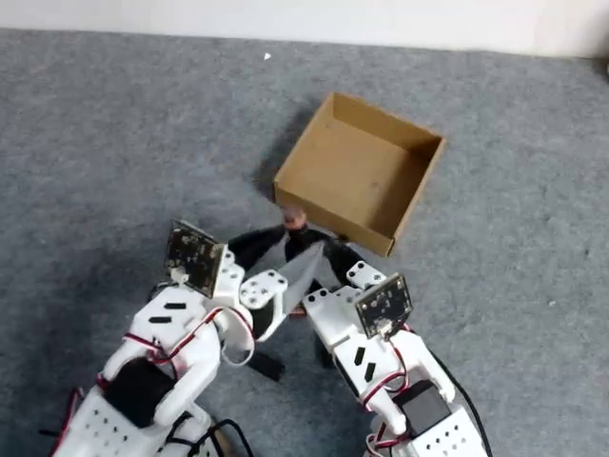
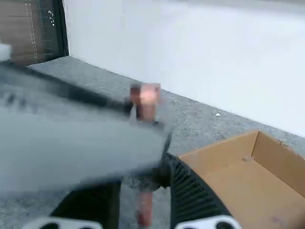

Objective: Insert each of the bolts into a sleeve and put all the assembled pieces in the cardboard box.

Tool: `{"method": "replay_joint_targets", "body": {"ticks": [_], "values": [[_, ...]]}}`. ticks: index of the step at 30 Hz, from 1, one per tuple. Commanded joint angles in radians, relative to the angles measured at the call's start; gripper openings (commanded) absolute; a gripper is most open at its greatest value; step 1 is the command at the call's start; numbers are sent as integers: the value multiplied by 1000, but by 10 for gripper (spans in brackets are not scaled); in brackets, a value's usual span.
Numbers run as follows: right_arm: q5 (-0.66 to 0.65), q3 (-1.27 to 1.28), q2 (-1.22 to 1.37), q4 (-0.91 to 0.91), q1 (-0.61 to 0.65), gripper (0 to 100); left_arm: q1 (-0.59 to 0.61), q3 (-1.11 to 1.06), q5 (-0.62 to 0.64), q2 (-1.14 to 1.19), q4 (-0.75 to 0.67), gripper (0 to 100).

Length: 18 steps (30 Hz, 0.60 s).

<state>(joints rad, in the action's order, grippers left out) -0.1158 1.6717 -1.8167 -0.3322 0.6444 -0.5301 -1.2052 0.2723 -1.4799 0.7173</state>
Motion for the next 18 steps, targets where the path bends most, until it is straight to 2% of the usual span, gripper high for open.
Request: {"method": "replay_joint_targets", "body": {"ticks": [1, 4, 7, 11, 15, 18], "values": [[-9, 127, -10, -1, -28, 5, -10, 151, -15, -2, 169, 231], [-8, 127, -13, -18, -71, 5, 5, 214, -17, -2, 224, 229], [-9, 124, -10, -24, -113, 5, 71, 246, -23, -2, 241, 228], [-11, 113, -10, -102, -150, 5, 200, 217, -167, -2, 238, 220], [-15, 25, -8, -189, -193, 5, 318, 130, -222, -2, 227, 116], [-114, -51, -8, -275, -265, 5, 424, 58, -221, -2, 198, 18]]}}
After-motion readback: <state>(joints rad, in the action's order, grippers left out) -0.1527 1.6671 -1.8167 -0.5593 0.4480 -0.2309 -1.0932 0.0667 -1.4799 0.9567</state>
